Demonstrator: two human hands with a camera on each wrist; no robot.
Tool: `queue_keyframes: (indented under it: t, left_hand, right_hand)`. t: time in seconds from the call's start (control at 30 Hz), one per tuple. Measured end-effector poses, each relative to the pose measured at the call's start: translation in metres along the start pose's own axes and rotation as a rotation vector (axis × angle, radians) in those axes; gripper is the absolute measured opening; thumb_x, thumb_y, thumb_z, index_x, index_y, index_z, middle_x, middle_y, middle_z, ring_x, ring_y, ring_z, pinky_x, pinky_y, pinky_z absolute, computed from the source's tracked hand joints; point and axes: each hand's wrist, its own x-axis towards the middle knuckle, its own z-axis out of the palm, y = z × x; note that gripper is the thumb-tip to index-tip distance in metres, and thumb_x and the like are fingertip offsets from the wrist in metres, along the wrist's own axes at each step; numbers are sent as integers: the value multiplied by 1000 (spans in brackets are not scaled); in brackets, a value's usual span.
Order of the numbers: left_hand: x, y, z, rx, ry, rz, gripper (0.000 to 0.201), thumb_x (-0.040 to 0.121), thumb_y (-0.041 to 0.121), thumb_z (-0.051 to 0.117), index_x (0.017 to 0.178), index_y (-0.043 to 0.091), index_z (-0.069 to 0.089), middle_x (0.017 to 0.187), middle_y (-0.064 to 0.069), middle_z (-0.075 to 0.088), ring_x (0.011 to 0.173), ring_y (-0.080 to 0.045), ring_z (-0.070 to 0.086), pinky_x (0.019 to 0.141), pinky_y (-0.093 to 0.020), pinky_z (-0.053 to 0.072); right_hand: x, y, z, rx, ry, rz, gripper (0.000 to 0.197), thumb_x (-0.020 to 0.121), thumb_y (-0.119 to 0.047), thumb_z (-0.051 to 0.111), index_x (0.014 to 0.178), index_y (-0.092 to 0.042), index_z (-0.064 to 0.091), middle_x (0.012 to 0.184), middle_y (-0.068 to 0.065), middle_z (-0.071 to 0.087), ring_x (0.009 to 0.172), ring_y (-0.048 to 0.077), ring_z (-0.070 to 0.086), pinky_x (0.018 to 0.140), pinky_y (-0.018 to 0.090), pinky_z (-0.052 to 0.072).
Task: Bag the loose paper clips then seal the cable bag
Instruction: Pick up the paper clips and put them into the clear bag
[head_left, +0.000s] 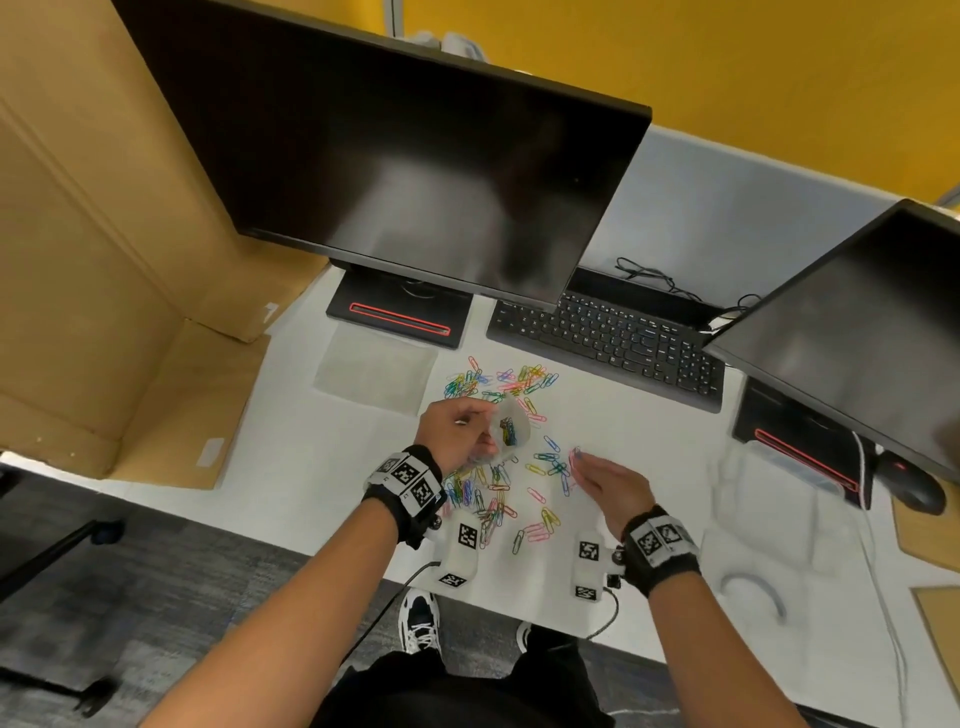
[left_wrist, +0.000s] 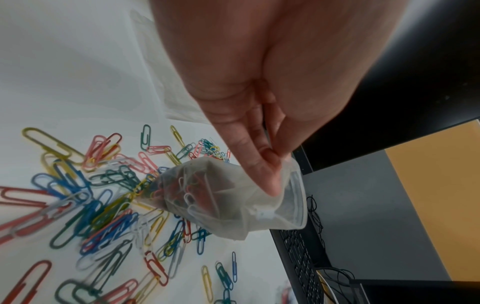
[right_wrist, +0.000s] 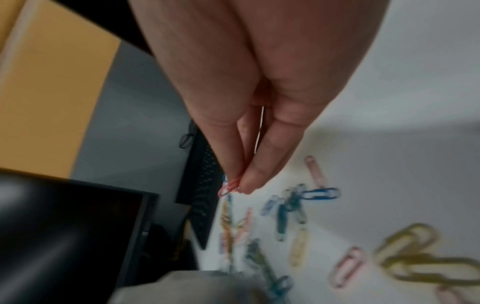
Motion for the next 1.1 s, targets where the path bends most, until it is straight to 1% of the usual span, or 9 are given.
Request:
queue_keyframes:
  t: [0.2,0.3,0.47,0.6,0.67,0.8,0.9,0.97,1.1]
  left_hand:
    - [-1,7,6,92,-3,42,14,93,9,63,100,14,74,81,-2,71,63,-14,69,62,-27,59]
    - [-1,9,10,79,-19,38,14,94,9,63,95,19,72,81,-5,71,64,-18,70,64,-30,61]
    - [-2,9,9,66,-11,29,11,93,9,64,98,15,73,81,-6,73,64,-25,72,65,-33,62]
    - [-2,6,7,62,-7,32,12,93,10,65,94,19,74,86,-11,74,66,-28,73,68,-38,62]
    - [-2,6,5,70,-8,44,12,93,10,65,99,15,74,88,-12,74,64,-24,72,66,-36,62]
    - [-1,4,3,83,-10,43,15,93,10,64,104,12,74,93,-11,74,64,-23,72,69,-40,63]
    - [-2,4,1,79,-13,45,16,93,9,63,106,8,74,94,-13,73,62,-22,71,69,-40,63]
    - [-3,4,0,86,-13,49,16,94,9,63,105,8,73,92,-14,73,61,-22,71,68,-41,63]
    - [-3,4,-3,134,-19,65,16,94,9,62,105,9,73,87,-10,72,63,-23,72,68,-41,63]
  right_hand:
    - [-33,-52,45,65,-221,-144,29,80,4,69,109,9,66,107,16,71,101,23,69,81,24,56]
    - [-36,-53,68,-166,-128,-291,23,73,-2,79,95,1,73,93,15,74,88,27,71,79,30,58]
    - [-39,-56,88,-764,-107,-583,16,82,-17,72,97,-14,76,90,-9,71,78,4,67,69,7,50]
    - [-39,-57,66,-734,-72,-582,14,83,-24,72,95,-21,76,91,-7,74,80,6,69,78,27,59]
    - [-33,-44,41,-703,-7,-424,31,73,-28,81,102,-24,72,89,-3,72,78,14,70,74,40,60]
    - [-32,8,0,-968,-13,1,120,42,-44,94,142,-26,32,126,9,48,111,27,57,86,39,56]
    - [-35,48,4,-1005,-44,29,145,36,-42,95,150,-28,7,135,9,26,118,28,50,98,37,49]
    - [-32,64,16,-928,6,-55,137,45,-28,95,151,-26,9,131,5,23,106,25,55,98,35,49]
    - [-14,57,36,-701,225,-244,86,66,-12,86,140,-9,43,118,8,44,72,10,60,83,21,48]
